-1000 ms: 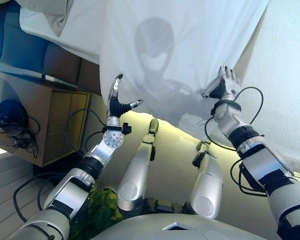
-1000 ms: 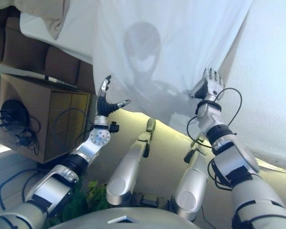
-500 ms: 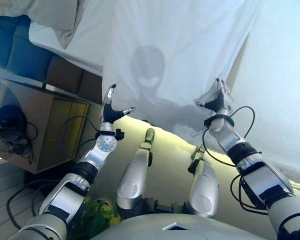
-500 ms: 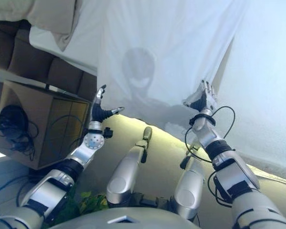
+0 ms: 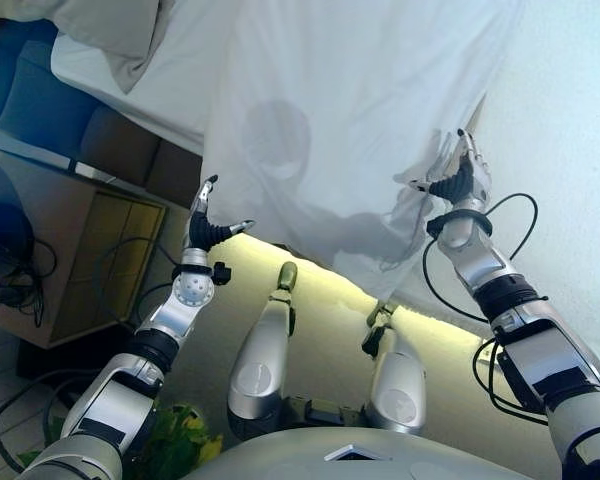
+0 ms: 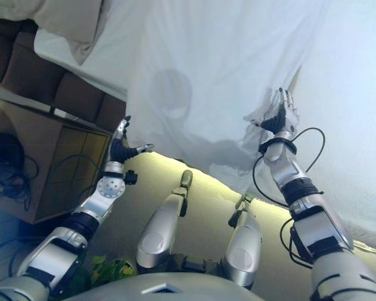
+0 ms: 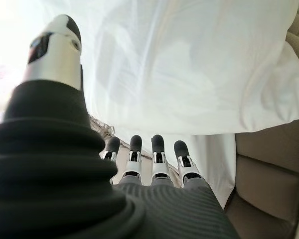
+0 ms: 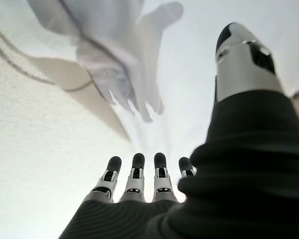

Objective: Make the bed neatly

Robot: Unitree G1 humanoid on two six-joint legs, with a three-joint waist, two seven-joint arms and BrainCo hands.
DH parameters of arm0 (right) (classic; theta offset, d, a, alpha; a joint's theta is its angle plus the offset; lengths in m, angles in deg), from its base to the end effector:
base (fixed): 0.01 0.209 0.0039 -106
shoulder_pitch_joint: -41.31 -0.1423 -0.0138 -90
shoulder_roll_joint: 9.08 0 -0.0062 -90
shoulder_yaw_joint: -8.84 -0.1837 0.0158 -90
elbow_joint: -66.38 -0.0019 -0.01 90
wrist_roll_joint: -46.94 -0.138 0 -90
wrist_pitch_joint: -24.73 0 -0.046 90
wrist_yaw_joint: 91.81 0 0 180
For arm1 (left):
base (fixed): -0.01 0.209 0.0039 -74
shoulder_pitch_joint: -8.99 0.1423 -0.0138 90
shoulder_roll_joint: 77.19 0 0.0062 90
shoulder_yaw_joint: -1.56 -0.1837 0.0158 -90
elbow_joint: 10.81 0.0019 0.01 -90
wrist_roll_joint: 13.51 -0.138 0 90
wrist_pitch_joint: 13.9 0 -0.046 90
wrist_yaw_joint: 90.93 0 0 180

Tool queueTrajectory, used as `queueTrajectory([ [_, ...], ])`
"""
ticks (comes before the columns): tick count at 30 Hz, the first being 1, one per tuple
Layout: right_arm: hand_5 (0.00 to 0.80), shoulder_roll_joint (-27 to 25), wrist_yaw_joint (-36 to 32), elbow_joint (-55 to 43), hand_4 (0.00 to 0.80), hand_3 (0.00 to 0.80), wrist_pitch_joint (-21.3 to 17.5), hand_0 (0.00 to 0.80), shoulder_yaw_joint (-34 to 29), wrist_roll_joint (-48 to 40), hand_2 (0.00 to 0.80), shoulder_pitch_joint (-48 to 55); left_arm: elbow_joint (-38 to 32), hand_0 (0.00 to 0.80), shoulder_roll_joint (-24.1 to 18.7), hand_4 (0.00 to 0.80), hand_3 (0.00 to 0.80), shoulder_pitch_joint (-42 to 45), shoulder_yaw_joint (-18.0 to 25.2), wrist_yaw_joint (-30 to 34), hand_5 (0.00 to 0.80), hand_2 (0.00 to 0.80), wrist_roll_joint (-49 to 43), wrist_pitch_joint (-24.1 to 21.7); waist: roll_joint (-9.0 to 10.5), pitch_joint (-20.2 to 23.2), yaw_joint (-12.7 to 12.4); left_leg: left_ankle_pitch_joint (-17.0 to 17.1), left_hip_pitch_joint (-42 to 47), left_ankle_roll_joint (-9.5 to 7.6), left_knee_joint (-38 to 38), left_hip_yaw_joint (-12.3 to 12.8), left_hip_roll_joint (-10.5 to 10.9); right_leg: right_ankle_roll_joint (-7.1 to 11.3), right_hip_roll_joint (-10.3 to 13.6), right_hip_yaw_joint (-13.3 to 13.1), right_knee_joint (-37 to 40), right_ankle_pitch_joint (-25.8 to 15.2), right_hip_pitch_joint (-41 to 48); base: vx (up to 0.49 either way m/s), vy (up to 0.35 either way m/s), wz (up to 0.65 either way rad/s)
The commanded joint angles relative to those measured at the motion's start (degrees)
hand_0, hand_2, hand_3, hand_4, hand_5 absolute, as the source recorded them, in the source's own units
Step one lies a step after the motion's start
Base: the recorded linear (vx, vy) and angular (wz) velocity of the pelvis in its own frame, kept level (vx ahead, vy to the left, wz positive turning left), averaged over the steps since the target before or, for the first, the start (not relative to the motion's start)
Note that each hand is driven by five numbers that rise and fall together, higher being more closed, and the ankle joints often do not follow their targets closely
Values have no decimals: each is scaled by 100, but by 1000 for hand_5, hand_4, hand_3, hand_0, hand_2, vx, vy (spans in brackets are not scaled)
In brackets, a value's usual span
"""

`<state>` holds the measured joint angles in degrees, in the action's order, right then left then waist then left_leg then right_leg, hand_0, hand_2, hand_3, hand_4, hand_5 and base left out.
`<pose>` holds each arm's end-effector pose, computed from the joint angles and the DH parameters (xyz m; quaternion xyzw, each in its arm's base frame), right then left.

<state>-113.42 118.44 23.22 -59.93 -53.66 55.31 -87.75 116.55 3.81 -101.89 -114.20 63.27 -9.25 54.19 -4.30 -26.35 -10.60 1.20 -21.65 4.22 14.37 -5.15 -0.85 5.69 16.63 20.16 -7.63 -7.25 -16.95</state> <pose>0.3119 -0.2194 0.0711 -0.4712 0.0196 -0.1690 0.8655 0.2526 0.1857 0.0184 0.2370 -0.0538 0.0410 0.9691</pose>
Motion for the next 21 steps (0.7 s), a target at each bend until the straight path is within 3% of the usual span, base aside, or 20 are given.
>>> queueTrajectory([
  [1,0,-260,-161,434,0,0,-359,0,291,247,0,-453,-184,0,62,0,0,-64,-87,68,0,0,133,-303,-85,233,-262,298,-293,-18,-172,44,-30,569,475,64,-218,228,497,-52,-57,13],
  [9,0,-156,-179,1263,0,0,-460,0,520,387,0,-1032,-384,0,-93,0,0,-329,-261,195,0,0,221,-411,-161,62,-599,414,-690,-59,-70,-130,158,637,642,175,-385,195,262,-20,-2,20],
  [10,0,-133,-161,1333,0,0,-422,0,544,391,0,-1101,-426,0,-121,0,0,-352,-280,177,0,0,223,-426,-165,37,-631,279,-682,-40,-25,-137,141,693,619,116,-469,327,244,36,-34,29],
  [15,0,-92,-120,1602,0,0,-20,0,497,202,0,-1388,-663,0,-288,0,0,-398,-310,100,0,0,193,-577,-182,-199,-793,321,-1013,-78,120,-169,233,690,639,143,-635,344,-44,-34,-23,23],
  [21,0,50,-296,1977,0,0,117,0,474,163,0,-1212,-751,0,-322,0,0,-390,-316,45,0,0,190,-691,-210,-327,-882,341,-1192,-110,197,-206,321,685,652,130,-741,365,-236,-24,13,9],
])
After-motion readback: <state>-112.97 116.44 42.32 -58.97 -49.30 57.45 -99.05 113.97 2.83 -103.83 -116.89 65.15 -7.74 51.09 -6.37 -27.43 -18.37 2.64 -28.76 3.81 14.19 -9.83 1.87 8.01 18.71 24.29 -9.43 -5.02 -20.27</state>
